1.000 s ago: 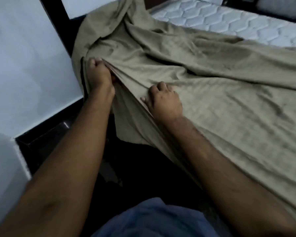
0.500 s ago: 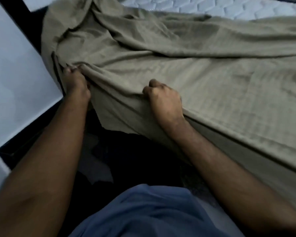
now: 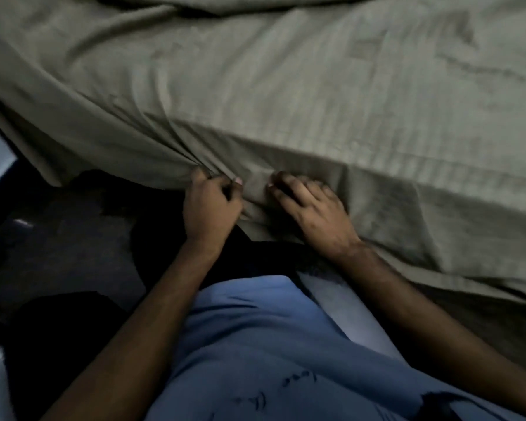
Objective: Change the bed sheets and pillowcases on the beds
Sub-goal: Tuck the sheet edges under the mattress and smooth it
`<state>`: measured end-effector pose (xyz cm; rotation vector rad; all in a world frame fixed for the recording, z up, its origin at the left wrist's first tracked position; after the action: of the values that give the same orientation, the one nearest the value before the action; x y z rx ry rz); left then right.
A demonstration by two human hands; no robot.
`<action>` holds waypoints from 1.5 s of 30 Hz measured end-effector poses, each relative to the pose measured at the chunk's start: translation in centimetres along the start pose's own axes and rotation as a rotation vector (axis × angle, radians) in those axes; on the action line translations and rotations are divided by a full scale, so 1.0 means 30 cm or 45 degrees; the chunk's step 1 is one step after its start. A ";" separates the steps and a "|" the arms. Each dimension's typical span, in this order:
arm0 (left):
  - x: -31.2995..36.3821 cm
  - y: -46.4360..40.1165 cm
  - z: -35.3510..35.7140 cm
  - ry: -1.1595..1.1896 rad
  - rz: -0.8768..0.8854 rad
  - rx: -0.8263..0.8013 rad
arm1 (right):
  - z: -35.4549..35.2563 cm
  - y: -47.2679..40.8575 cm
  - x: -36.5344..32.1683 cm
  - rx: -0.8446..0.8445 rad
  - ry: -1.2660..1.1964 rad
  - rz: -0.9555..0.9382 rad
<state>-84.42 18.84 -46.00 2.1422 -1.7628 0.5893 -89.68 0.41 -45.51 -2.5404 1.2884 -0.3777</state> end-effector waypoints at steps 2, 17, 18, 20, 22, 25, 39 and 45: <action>0.085 0.040 -0.001 -0.095 0.187 -0.139 | -0.011 0.082 0.009 0.030 -0.013 0.097; 0.363 0.361 0.442 -0.534 1.054 -0.505 | 0.062 0.749 0.147 -0.298 0.046 0.838; 0.370 0.349 0.431 -0.535 1.008 -0.423 | 0.062 0.733 0.154 -0.268 0.039 0.885; 0.383 0.334 0.419 -0.536 0.885 -0.325 | 0.060 0.678 0.165 -0.189 0.026 0.980; 0.382 0.328 0.430 -0.518 0.841 -0.332 | 0.069 0.606 0.190 -0.094 0.024 1.031; 0.380 0.294 0.487 -0.487 0.805 -0.506 | 0.078 0.523 0.257 -0.030 0.168 0.881; 0.442 0.465 0.356 -0.373 0.856 -0.687 | -0.071 1.019 0.340 -0.193 0.214 1.157; 0.511 0.337 0.508 -0.406 0.763 -1.062 | 0.050 0.977 0.549 -0.606 0.125 1.249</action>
<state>-90.03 -3.58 -51.94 1.1734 -2.2720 -0.3702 -101.56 -29.51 -55.35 -1.8269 2.6632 0.0348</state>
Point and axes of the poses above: each hand's wrist, its own y-axis away from the middle knuckle, its own z-axis out of the palm, x = y × z, the point moved 6 cm from there along -y, towards the middle knuckle, and after that the axes turned 8 degrees about -z, right-handed, at the moved point
